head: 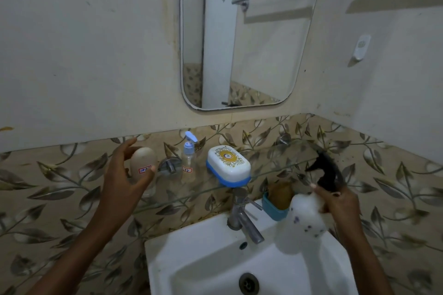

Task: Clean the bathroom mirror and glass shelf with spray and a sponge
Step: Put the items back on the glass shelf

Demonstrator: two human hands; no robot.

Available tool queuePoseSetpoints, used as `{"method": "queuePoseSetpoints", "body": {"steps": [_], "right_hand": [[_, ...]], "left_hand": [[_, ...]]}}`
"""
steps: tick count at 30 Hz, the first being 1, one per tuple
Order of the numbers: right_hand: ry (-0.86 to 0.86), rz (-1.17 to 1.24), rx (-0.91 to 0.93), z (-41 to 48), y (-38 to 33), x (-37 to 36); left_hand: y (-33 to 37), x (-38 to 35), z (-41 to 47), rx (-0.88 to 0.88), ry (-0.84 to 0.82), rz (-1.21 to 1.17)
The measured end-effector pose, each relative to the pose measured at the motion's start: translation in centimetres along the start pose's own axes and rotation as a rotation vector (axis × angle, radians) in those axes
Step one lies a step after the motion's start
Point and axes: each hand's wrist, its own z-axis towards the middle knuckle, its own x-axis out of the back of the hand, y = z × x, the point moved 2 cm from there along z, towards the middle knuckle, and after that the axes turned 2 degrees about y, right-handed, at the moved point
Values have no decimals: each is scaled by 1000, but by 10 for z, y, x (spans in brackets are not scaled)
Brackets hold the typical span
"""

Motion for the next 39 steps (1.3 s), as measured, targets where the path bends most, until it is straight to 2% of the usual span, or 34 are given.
{"method": "queuePoseSetpoints", "body": {"steps": [4, 9, 13, 23, 34, 39], "right_hand": [[86, 109, 172, 37, -66, 14], [95, 144, 250, 98, -118, -8], [82, 37, 255, 134, -121, -34], [-89, -181, 263, 183, -109, -58], [-81, -166, 154, 203, -91, -52], [12, -287, 104, 194, -94, -49]], "left_hand": [[5, -4, 4, -14, 15, -36], [2, -3, 7, -4, 7, -21], [0, 1, 9, 1, 16, 8], [-5, 3, 10, -9, 23, 65], [-4, 3, 7, 23, 25, 69], [-5, 3, 5, 18, 28, 90]]}}
